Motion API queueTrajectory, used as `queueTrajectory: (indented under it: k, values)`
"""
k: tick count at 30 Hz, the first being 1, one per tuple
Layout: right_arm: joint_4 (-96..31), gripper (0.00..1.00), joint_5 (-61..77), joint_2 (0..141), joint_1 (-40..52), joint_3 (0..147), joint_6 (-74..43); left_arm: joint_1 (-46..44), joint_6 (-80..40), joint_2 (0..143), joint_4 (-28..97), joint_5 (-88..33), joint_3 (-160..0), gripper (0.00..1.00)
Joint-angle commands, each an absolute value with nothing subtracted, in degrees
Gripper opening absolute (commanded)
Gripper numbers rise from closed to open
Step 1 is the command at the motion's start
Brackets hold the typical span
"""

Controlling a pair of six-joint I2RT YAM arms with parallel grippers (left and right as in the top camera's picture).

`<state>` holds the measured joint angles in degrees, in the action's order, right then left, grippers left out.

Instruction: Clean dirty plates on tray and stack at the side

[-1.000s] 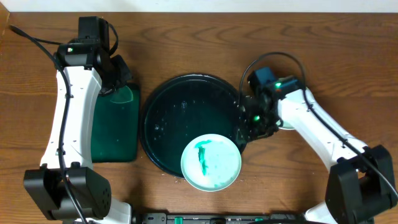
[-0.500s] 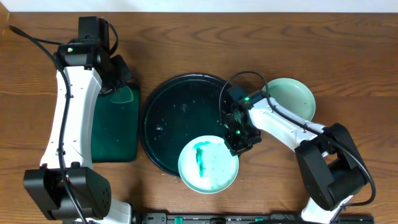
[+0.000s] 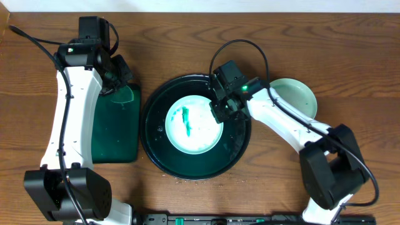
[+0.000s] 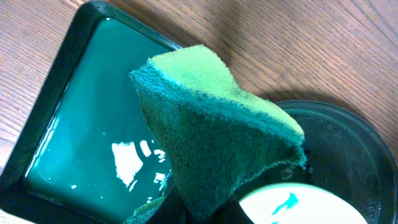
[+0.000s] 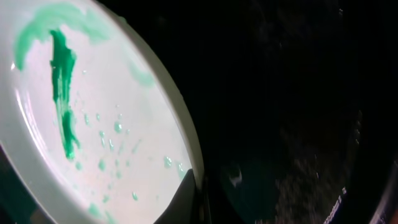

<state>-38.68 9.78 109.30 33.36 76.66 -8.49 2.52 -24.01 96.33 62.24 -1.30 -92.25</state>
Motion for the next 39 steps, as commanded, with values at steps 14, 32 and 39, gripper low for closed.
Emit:
queueTrajectory:
  k: [14, 32, 39]
  values:
    - [-44.0, 0.49, 9.7, 112.3, 33.4, 79.4, -28.8, -3.0, -24.6, 99.4, 61.8, -0.8, -90.3, 0.07]
    - [-42.9, 0.01, 12.3, 118.6, 33.1, 79.4, -29.7, -8.4, -27.0, 103.2, 61.6, -3.8, -87.9, 0.07]
    - [-42.8, 0.01, 12.3, 118.6, 33.1, 79.4, -29.7, -20.3, -38.7, 107.1, 54.9, -3.7, -78.2, 0.07]
